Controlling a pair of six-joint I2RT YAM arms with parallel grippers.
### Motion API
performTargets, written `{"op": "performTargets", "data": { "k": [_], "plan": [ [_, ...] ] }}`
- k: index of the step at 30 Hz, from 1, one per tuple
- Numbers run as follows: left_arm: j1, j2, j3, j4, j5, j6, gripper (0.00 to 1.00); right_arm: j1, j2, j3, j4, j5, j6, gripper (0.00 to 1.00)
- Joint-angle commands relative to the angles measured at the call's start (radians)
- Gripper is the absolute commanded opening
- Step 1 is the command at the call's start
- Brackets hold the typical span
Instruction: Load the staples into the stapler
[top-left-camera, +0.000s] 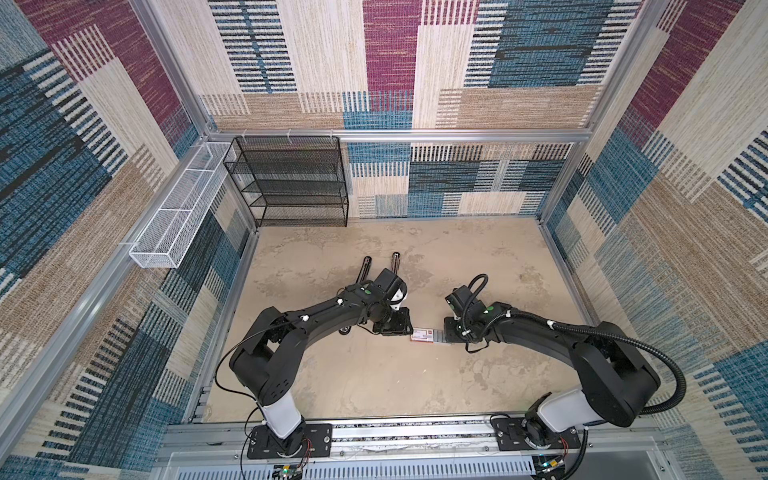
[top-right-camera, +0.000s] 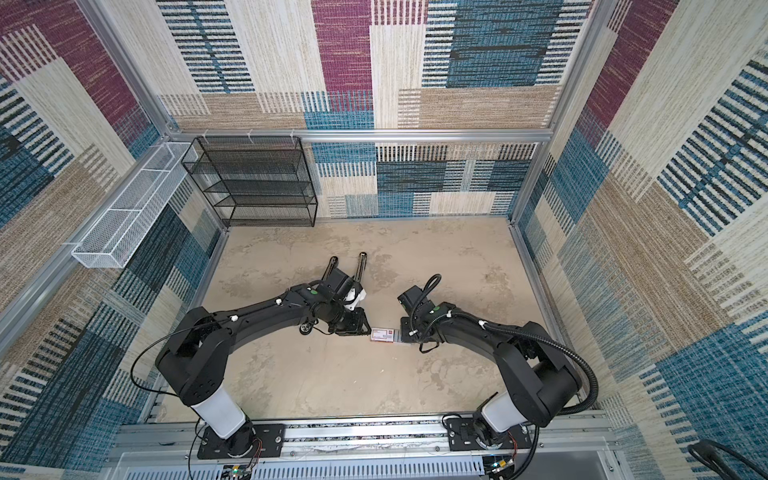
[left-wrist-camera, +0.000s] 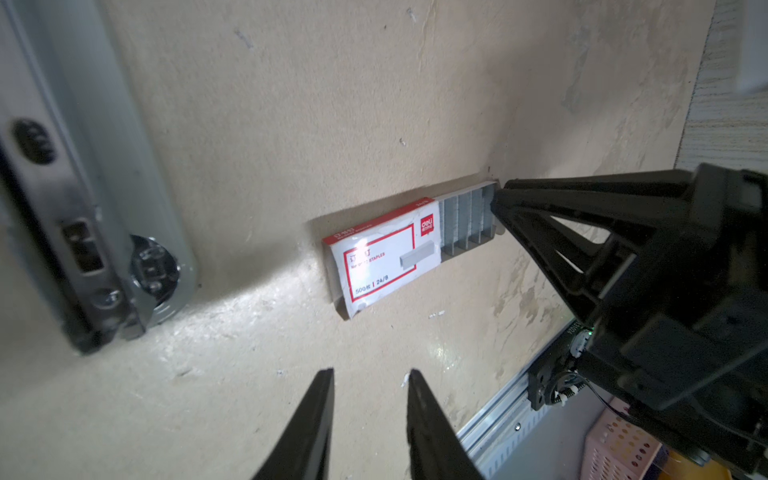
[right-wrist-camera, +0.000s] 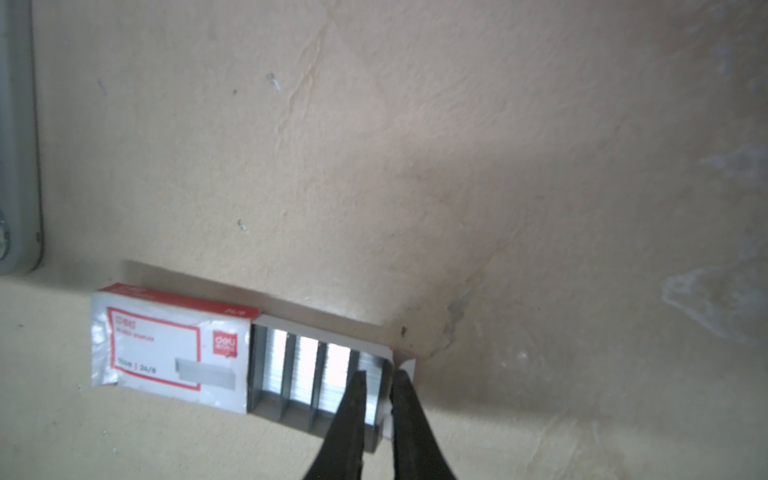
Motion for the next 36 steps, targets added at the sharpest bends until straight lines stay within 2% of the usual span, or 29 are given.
{"op": "performTargets", "data": {
  "k": [1, 7, 11, 15, 22, 36],
  "plan": [
    [0.002, 0.006, -0.003, 0.026, 0.007, -0.007, 0.34, 0.001, -0.006, -0.012, -0.005, -0.016, 0.009, 0.17],
    [0.002, 0.006, -0.008, 0.029, 0.009, -0.01, 0.33, 0.004, -0.005, -0.02, -0.011, -0.023, 0.01, 0.19],
    [0.001, 0.006, -0.008, 0.028, 0.01, -0.011, 0.33, 0.004, -0.063, 0.0, -0.033, 0.014, 0.011, 0.21],
    [0.001, 0.006, -0.009, 0.032, 0.012, -0.011, 0.33, 0.004, -0.079, 0.026, -0.048, -0.012, 0.0, 0.21],
    [0.001, 0.004, -0.013, 0.036, 0.015, -0.015, 0.33, 0.015, -0.045, 0.007, -0.006, -0.067, 0.005, 0.22],
    [0.001, 0.018, -0.002, 0.032, 0.021, -0.012, 0.33, 0.015, -0.024, -0.021, -0.044, -0.022, 0.031, 0.23]
  ]
}}
